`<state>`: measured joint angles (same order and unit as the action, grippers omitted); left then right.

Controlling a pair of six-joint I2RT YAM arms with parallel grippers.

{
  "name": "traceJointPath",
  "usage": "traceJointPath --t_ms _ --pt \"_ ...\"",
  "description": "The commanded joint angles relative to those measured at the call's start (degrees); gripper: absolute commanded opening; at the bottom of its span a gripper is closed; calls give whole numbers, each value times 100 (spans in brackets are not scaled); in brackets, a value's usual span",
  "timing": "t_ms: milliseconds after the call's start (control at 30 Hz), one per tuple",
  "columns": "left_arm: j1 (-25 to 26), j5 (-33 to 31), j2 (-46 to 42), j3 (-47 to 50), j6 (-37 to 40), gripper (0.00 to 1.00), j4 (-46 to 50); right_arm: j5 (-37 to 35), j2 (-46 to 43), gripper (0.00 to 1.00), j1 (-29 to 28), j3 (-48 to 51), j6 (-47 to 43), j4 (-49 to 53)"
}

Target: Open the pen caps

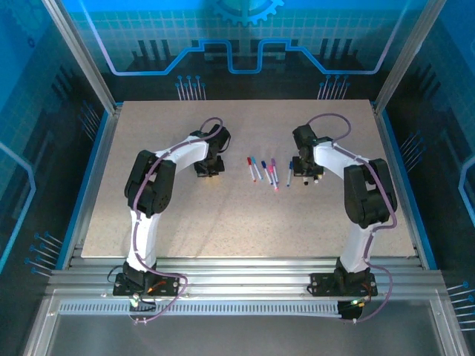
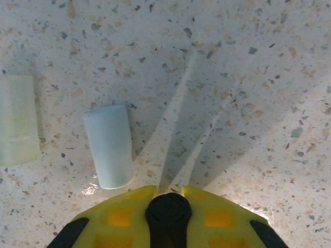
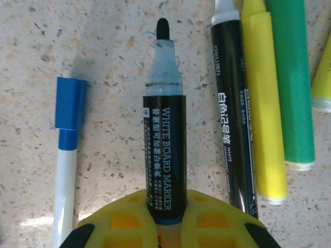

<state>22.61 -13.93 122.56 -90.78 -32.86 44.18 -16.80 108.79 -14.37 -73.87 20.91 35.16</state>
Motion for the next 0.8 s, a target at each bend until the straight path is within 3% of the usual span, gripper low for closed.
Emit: traceJointPath --t_ms 0,233,333,767 --pt "-11 -74 -165 17 96 11 126 -217 125 4 57 -133 -26 169" --pt "-7 -100 -176 -146 93 29 224 -261 160 9 48 -133 -26 232" --pt "-5 -101 -250 -198 94 31 235 -301 254 18 48 -228 -67 337" --pt "66 -83 -674 -387 104 31 260 -569 424 32 31 -401 -96 615"
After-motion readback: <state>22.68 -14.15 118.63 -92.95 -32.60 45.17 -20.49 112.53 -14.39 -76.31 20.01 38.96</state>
